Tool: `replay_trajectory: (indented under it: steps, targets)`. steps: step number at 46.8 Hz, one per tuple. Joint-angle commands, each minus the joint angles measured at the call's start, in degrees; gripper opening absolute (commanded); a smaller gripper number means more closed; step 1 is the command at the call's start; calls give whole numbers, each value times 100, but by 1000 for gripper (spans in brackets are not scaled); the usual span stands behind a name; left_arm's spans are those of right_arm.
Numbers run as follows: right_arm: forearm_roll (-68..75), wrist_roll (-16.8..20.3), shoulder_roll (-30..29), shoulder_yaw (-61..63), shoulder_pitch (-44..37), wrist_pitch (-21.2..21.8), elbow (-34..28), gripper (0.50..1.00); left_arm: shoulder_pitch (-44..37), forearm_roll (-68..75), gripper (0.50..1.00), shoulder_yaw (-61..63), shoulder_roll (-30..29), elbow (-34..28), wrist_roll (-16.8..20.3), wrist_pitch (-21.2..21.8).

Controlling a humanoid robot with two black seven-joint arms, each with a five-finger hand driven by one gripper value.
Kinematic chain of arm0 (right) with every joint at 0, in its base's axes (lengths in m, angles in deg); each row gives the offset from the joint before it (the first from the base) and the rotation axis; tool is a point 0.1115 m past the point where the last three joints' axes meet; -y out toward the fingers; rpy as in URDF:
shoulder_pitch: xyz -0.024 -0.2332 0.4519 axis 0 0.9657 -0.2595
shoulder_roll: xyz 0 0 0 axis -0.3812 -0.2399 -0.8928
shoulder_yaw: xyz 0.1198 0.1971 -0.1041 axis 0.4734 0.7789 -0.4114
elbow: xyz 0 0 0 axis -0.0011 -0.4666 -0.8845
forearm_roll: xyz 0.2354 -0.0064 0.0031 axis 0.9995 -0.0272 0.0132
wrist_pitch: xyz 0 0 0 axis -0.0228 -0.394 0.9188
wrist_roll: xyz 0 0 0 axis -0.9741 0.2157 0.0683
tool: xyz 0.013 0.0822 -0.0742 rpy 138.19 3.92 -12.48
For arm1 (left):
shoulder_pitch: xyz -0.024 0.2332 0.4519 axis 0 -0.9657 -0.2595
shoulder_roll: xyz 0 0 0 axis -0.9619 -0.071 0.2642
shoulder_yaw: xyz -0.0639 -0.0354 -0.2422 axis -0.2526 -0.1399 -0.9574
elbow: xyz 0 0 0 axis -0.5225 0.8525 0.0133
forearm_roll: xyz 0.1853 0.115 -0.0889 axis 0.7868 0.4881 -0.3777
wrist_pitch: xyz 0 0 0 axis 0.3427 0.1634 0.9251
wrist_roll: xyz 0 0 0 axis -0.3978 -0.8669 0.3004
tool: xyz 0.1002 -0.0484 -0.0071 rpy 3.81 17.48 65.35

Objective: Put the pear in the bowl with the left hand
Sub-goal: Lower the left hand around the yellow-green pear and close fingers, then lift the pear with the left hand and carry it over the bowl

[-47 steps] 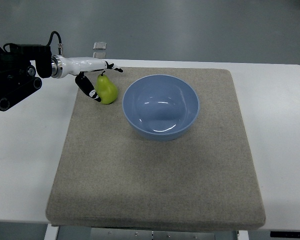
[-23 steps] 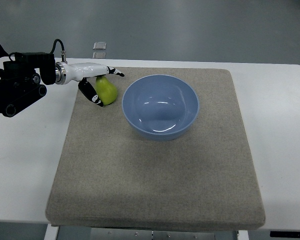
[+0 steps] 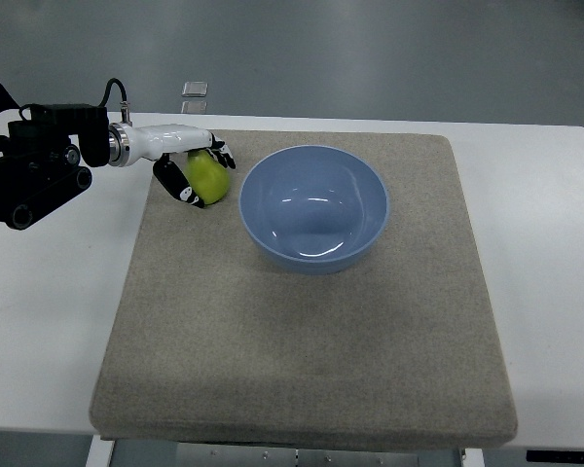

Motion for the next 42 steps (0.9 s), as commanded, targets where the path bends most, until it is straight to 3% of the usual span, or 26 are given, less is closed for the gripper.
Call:
replay_trajectory:
  steps: [1, 18, 42]
  targets:
    - [0, 0, 0, 0, 0, 0, -3, 926, 24, -8, 500, -9, 0, 1, 0, 1]
    - [0, 0, 0, 0, 0, 0, -3, 926, 94, -34, 500, -97, 0, 45, 9, 10]
    - [0, 0, 0, 0, 0, 0, -3, 926, 797, -228, 500, -378, 0, 273, 18, 10]
